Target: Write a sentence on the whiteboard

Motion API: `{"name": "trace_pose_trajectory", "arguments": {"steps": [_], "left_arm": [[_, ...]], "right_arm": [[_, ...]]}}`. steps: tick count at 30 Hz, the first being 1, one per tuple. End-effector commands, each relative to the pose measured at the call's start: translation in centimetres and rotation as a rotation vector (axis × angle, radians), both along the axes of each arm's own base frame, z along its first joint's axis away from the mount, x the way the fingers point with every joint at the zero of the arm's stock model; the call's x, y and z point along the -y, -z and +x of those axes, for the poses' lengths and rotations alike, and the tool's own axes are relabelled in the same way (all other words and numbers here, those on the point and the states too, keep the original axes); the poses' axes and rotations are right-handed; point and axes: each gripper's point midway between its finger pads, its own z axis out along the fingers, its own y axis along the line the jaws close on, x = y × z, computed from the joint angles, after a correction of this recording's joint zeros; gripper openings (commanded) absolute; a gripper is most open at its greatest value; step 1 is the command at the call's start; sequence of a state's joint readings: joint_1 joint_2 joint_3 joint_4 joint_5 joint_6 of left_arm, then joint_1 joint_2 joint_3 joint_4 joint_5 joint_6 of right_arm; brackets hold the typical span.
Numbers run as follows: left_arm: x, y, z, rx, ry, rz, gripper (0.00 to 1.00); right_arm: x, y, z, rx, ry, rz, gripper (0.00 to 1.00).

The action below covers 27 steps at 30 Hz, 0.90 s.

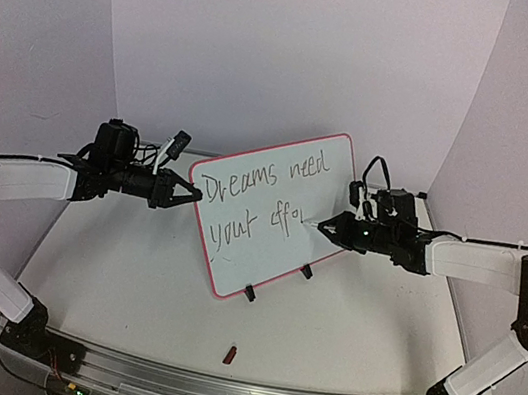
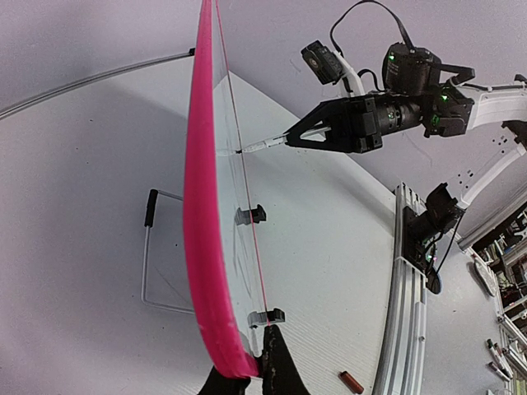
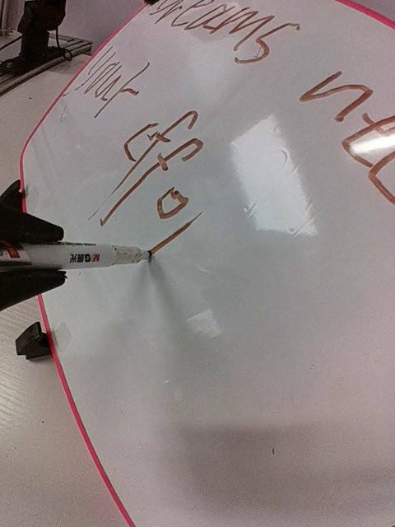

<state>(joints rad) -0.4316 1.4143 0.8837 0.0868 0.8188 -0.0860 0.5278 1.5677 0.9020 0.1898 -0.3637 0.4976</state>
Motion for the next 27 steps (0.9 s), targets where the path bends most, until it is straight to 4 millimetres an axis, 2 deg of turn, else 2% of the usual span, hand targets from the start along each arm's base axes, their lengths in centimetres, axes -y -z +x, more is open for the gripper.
{"name": "trace_pose_trajectory", "arguments": {"steps": [1,6,15,27], "left_arm": [[0.2,2.3,-0.4,0.039,0.03,0.085,0.0],[0.2,2.3,-0.4,0.038,0.03,0.086,0.0],[0.3,2.4,-0.4,0.037,0.031,0.087,0.0],[0.2,2.4,-0.3,0.035,0.029,0.087,0.0]], "right_arm": [[0.0,-2.8,0.8,0.062,0.019,0.036,0.0],[-0.2,-4.1,1.3,0.094,0.021,0.047,0.0],[-0.5,-5.2,2.0,0.123,0.028,0.056,0.0],[-0.2,-4.7,2.4,0.12,0.052,0.042,0.0]]}}
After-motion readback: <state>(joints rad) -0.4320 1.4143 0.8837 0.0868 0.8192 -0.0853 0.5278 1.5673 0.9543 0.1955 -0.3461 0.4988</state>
